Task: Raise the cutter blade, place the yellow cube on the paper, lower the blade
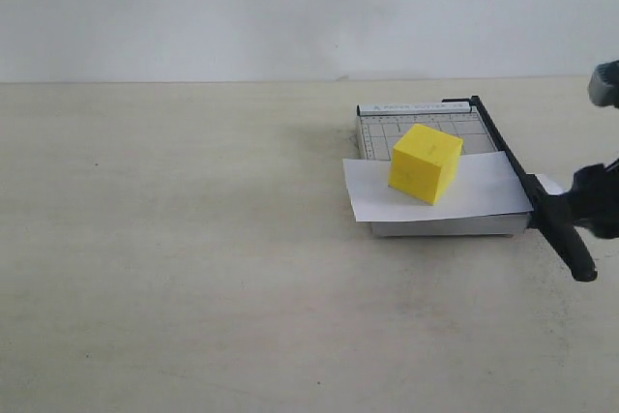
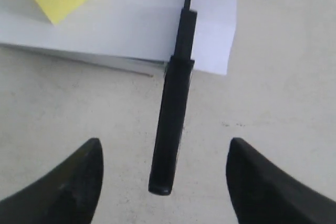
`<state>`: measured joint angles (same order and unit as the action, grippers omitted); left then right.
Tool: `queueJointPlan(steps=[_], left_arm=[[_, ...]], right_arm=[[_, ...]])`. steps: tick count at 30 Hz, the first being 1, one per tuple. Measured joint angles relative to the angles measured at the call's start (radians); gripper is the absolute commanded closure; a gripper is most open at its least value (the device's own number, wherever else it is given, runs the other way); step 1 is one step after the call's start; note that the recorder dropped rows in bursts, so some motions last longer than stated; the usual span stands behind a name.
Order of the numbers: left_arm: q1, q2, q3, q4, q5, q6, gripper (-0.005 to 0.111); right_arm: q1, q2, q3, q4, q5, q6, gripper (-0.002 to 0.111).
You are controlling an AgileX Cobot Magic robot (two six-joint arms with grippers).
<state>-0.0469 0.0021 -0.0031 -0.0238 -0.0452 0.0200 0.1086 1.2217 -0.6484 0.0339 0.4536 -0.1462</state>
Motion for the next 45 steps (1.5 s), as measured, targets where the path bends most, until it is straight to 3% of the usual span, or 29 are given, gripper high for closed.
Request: queueJointPlan(steps=[6, 7, 14, 23, 30, 45], left_arm=[[0.000, 0.000, 0.000, 0.000, 0.000, 0.000, 0.102], [0.000, 0.000, 0.000, 0.000, 0.000, 0.000, 0.102], [0.000, 0.000, 0.000, -0.001, 0.000, 0.000, 0.102], [0.000, 0.000, 0.000, -0.002, 0.000, 0.000, 0.102], [0.000, 0.000, 0.000, -0.002, 0.000, 0.000, 0.102], [0.000, 0.000, 0.000, -0.002, 0.000, 0.000, 0.102]], right_arm=[[0.000, -0.264, 0.041, 0.156, -0.070, -0.085, 0.106], [0.000, -0.321, 0.058, 0.193, -0.080, -0.110, 0.108], [0.000, -0.719, 0.211, 0.310, -0.079, -0.173, 0.108], [0.000, -1.114, 0.331, 0.319, -0.016, -0.057, 0.108], [0.000, -1.214, 0.331, 0.319, -0.016, -0.042, 0.108], [0.000, -1.215, 0.364, 0.319, -0.022, -0.036, 0.108]])
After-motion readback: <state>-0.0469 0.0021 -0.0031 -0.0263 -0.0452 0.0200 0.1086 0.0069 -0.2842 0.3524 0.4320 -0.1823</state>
